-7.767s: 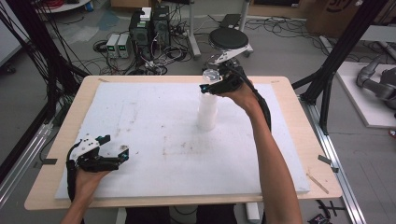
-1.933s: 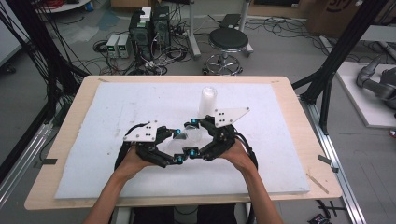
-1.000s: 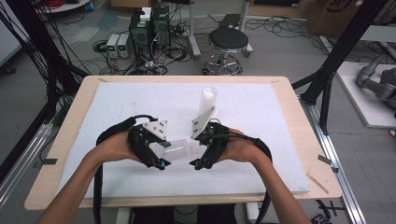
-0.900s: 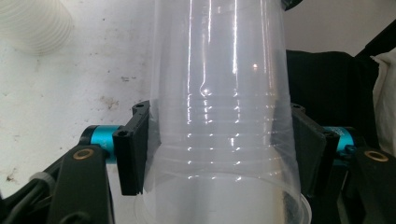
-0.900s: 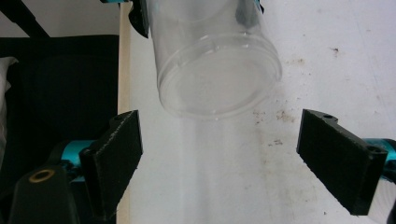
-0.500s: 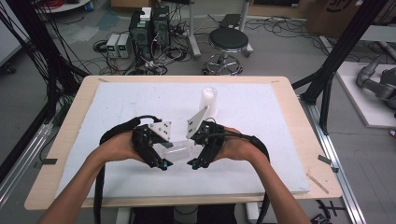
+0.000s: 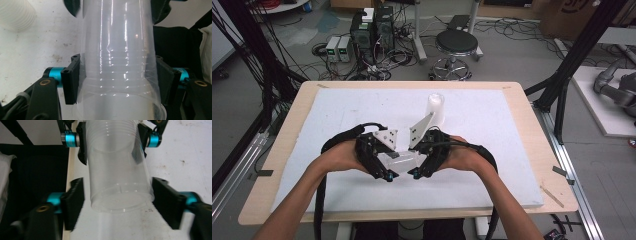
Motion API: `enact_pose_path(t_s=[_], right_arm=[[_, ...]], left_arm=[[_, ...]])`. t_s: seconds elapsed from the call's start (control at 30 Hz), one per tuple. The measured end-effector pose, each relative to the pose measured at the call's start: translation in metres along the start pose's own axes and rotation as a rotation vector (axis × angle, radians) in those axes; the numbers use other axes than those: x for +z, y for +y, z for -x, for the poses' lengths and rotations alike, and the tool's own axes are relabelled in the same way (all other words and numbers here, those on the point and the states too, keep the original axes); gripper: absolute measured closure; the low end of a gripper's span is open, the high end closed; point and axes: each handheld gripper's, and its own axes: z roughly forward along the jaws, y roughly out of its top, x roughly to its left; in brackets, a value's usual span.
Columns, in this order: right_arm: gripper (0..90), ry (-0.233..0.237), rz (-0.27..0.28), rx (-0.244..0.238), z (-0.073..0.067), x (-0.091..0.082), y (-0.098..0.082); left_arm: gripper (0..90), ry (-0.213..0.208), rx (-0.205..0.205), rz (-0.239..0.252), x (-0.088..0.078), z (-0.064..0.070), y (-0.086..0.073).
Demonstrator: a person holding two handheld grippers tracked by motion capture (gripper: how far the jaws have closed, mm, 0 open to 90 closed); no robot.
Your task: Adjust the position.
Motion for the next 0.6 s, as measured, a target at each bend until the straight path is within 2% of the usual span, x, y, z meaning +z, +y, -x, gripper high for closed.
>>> enact_pose_path(t_s=[0.07, 0.13, 0.17, 0.33, 0.4, 0.43, 0.47, 0.5, 0.53, 0.6], right_arm=[[41.1, -0.008, -0.001, -0.005, -0.0008, 0.0006, 0.0008], [42.4, -0.009, 0.001, -0.012, -0.0003, 0.0014, 0.0003], [42.8, -0.01, 0.006, -0.01, 0.0001, 0.0018, -0.0002], [43.4, -0.016, 0.019, -0.008, 0.0013, 0.0028, -0.0024], [43.5, -0.01, 0.016, -0.003, 0.0013, 0.0032, -0.0025], [43.5, -0.009, 0.017, -0.001, 0.0011, 0.0033, -0.0024], [43.5, -0.012, 0.014, -0.002, 0.0009, 0.003, -0.0024], [43.5, -0.008, 0.005, 0.004, 0.0003, 0.0027, -0.0026], [43.6, -0.006, 0.009, 0.001, 0.0004, 0.0029, -0.003], [43.6, -0.01, 0.009, 0.007, 0.0004, 0.0027, -0.0038]], left_arm=[[33.6, -0.002, 0.005, -0.005, 0.0007, 0.0001, -0.0001], [33.7, 0.004, 0.02, -0.025, -0.0003, -0.0012, -0.0001], [33.7, 0.003, 0.006, -0.012, -0.0001, -0.0005, -0.0005], [32.5, 0.005, 0.004, 0.01, -0.0009, -0.0008, -0.0016], [28.1, 0.002, 0.028, 0.032, -0.0008, -0.0012, -0.0027], [21.9, -0.001, 0.036, 0.036, -0.0011, -0.002, -0.003], [13.9, 0.015, 0.022, 0.039, -0.0015, -0.0026, -0.0031], [10.8, 0.026, 0.016, 0.049, -0.0023, -0.003, -0.0034], [10.8, 0.027, 0.033, 0.043, -0.0043, -0.0043, -0.0035], [10.7, 0.025, 0.033, 0.056, -0.0058, -0.004, -0.0037]])
